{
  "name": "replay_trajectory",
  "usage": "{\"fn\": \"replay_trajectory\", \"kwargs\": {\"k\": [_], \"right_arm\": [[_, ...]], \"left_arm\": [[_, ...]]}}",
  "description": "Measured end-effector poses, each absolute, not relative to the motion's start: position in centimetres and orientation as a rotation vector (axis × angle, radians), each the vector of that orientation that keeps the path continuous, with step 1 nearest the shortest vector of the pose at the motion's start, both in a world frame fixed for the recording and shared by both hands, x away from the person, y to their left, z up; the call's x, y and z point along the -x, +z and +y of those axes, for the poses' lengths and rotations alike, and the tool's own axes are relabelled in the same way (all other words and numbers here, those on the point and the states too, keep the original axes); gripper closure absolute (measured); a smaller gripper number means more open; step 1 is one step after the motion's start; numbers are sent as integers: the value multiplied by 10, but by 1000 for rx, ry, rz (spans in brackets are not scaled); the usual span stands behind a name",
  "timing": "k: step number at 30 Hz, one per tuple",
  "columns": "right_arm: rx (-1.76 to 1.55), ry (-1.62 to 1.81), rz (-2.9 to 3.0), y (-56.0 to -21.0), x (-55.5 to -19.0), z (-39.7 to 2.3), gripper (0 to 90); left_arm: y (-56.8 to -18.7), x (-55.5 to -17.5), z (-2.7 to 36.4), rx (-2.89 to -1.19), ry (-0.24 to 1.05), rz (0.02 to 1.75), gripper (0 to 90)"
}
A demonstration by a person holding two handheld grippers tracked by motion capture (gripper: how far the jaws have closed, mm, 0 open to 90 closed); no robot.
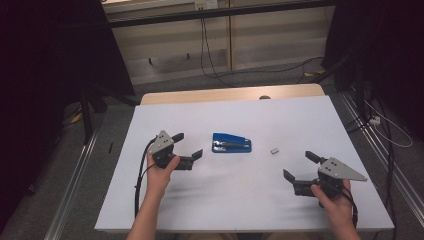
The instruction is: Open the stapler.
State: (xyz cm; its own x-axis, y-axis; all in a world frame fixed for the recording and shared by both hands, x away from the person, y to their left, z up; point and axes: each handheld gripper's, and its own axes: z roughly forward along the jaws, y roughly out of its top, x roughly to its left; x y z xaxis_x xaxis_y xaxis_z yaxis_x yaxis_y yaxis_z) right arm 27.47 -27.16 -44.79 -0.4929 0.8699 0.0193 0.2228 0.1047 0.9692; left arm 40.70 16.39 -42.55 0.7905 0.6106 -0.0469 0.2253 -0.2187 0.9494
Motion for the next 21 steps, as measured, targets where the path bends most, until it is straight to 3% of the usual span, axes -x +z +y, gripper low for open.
{"fn": "replay_trajectory", "kwargs": {"k": [21], "right_arm": [[-1057,1354,1820,-448,-282,-267,32]], "left_arm": [[-435,-434,128,-1872,395,625,59]]}}
